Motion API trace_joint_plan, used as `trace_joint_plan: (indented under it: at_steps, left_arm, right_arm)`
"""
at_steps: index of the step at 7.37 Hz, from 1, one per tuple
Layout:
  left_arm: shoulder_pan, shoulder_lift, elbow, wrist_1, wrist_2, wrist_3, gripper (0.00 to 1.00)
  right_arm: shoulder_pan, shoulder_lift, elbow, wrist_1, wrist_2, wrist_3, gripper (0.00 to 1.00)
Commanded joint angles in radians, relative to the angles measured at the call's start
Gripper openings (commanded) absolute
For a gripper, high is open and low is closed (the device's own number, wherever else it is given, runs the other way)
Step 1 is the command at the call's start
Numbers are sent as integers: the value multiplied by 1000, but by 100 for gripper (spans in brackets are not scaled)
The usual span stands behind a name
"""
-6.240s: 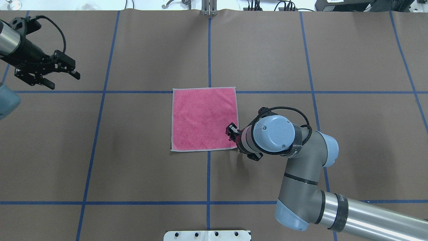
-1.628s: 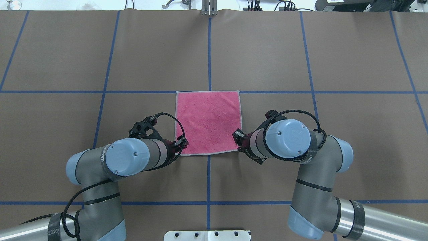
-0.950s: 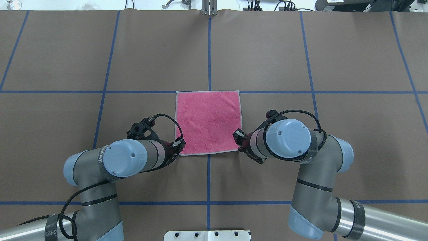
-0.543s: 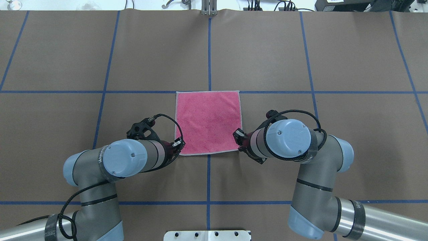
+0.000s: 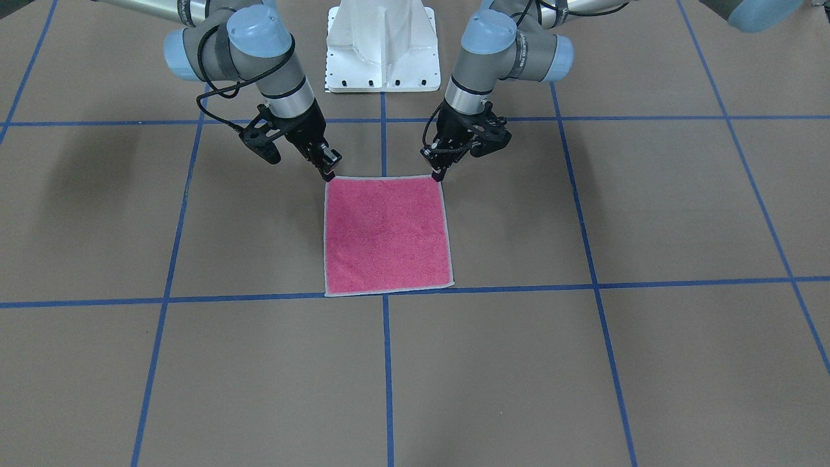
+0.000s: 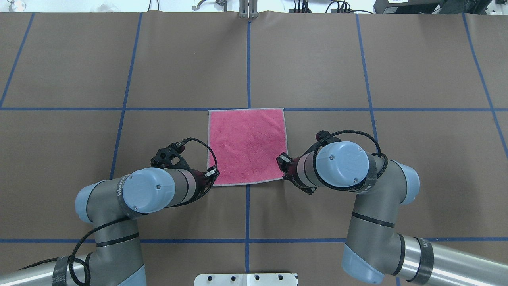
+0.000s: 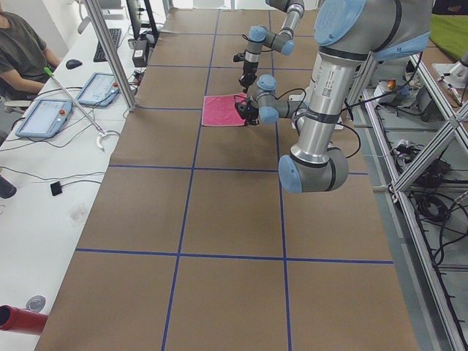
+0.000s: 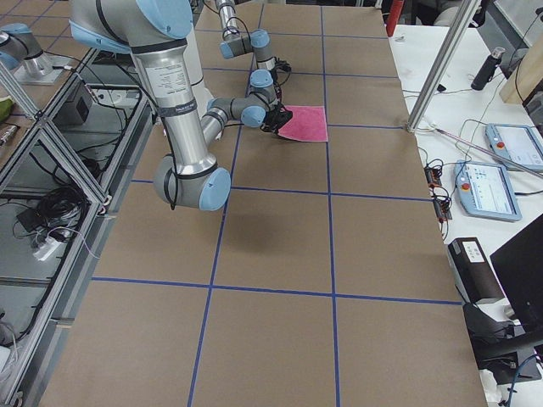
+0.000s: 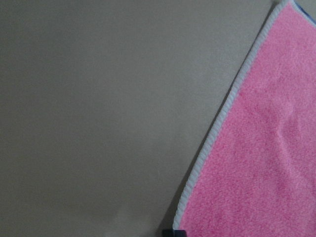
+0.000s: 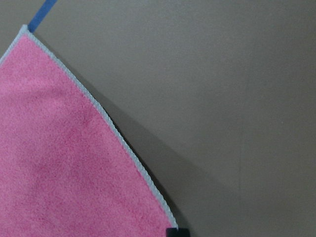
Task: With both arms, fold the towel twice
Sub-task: 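Lower both grippers and pinch the two far towel corners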
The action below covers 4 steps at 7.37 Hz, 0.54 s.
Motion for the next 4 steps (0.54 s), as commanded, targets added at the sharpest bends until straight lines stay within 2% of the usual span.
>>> trace_joint_plan:
  at_steps: [1,4]
  left_arm:
    - [2,1,-35,24,-35,0,0]
    - [8,-9,-48,27,-48,-2,0]
  right_arm:
    - [-1,-30,40,-1,2,0,0]
    - [-21,-45,67,-1,9,6,0]
